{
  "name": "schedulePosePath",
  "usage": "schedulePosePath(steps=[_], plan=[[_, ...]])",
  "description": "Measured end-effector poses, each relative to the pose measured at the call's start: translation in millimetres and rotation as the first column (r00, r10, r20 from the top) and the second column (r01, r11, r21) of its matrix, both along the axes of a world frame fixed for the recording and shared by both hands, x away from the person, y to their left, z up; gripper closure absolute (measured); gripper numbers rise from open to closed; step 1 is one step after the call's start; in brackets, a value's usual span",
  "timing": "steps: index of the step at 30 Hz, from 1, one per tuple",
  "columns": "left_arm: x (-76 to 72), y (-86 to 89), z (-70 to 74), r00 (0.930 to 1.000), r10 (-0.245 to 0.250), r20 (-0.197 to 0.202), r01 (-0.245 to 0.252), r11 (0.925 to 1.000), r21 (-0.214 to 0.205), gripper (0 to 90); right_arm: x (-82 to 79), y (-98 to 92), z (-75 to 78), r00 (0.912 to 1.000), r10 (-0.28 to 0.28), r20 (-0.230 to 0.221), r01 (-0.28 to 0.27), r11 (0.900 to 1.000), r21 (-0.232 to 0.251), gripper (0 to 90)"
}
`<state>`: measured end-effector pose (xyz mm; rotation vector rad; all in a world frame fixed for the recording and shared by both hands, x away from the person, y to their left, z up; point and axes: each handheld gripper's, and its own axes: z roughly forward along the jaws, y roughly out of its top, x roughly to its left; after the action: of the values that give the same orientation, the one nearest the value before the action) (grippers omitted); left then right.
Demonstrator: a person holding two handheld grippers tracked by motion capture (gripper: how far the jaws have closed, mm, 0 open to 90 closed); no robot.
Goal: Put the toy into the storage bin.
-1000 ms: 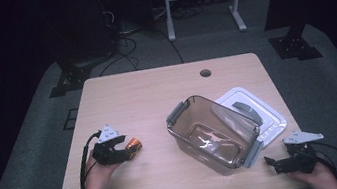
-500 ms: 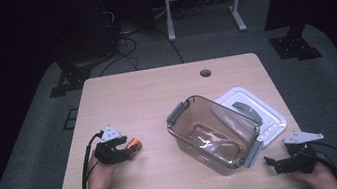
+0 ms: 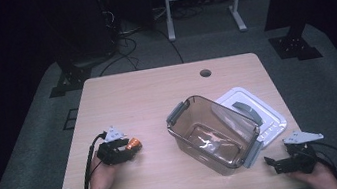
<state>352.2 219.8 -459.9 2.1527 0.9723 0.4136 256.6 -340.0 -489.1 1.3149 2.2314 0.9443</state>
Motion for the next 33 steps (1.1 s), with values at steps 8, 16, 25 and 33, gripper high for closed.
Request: schedulePosePath(steps=[8,16,25,33], plan=[[-0.5,0.0,-0.9,0.9999,-0.008,-0.015,0.008,1.0,0.003,57.3,0.0,0.0,0.0,1.0,0.003,0.0,-0.003,1.0,0.0,1.3],[-1.0,-0.4,2.0,0.9995,-0.009,-0.029,0.01,0.9997,0.022,58.4,0.0,0.0,0.0,1.0,0.004,0.001,-0.004,1.0,0.0,1.3],[-3.4,-4.4,7.2,0.9985,-0.035,-0.042,0.036,0.9991,0.022,58.5,0.0,0.0,0.0,1.0,0.004,0.001,-0.004,1.0,0.0,1.3],[-5.5,-5.3,13.8,0.9982,-0.034,-0.049,0.035,0.9994,0.006,58.6,0.0,0.0,0.0,1.0,0.004,0.001,-0.004,1.0,0.0,1.3]])
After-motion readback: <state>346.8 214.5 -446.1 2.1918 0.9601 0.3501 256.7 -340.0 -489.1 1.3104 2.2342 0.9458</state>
